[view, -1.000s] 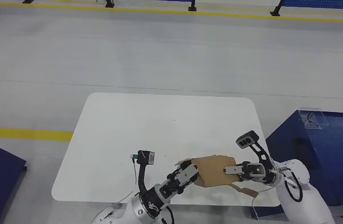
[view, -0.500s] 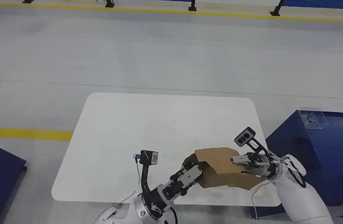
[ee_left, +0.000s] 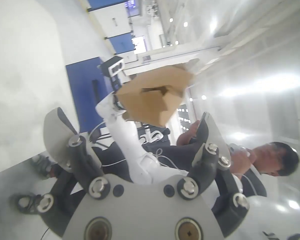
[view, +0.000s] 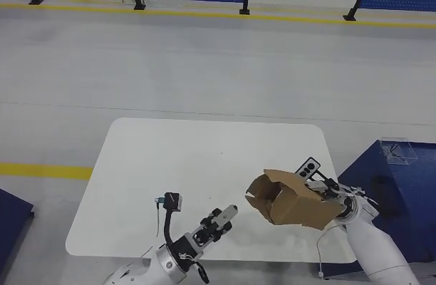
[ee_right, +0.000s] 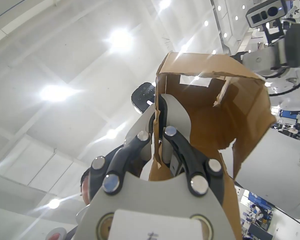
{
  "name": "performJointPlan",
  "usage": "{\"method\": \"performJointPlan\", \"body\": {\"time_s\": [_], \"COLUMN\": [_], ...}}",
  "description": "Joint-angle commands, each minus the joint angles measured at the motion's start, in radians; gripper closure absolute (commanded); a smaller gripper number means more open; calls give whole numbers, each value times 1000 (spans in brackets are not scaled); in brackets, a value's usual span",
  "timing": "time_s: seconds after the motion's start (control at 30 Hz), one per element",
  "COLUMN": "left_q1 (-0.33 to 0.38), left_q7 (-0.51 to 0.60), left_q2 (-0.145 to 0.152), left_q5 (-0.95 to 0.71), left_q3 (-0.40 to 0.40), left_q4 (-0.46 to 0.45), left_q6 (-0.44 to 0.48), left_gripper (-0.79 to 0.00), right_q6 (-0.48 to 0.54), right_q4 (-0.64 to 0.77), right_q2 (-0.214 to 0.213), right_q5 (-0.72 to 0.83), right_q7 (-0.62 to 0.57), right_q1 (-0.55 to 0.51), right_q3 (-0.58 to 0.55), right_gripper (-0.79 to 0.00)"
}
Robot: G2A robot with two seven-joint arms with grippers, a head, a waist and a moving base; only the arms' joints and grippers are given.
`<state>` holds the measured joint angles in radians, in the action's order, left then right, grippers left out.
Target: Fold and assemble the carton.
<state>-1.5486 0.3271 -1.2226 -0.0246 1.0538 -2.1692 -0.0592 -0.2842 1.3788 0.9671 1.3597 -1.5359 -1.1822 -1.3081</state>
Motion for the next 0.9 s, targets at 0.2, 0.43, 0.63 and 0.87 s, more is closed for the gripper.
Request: {"method": "performJointPlan", "body": {"time_s": [0.2,0.43,0.63,0.87], "left_q1": [83,103,132,151], "left_q7": [-4,9,17,15], "left_q2": [-14,-19,-25,-31], "left_q5": [58,53,64,67], "left_q3": [-70,-93,-115,-128], "left_q4": [49,49,75,91], "left_q6": [-100,-100,-152,-176], "left_gripper": [-785,-785,-785,-785], "right_q6": [0,6,29,104], "right_q4": [27,40,60,64], "right_q2": [-11,-19,-24,-34], "right_q5": [11,-18,-40,-94], "right_q7": [0,0,0,0], "right_q1": [-9,-18,-22,-21], "right_q3": [18,20,25,7], "right_gripper": [0,0,0,0]}}
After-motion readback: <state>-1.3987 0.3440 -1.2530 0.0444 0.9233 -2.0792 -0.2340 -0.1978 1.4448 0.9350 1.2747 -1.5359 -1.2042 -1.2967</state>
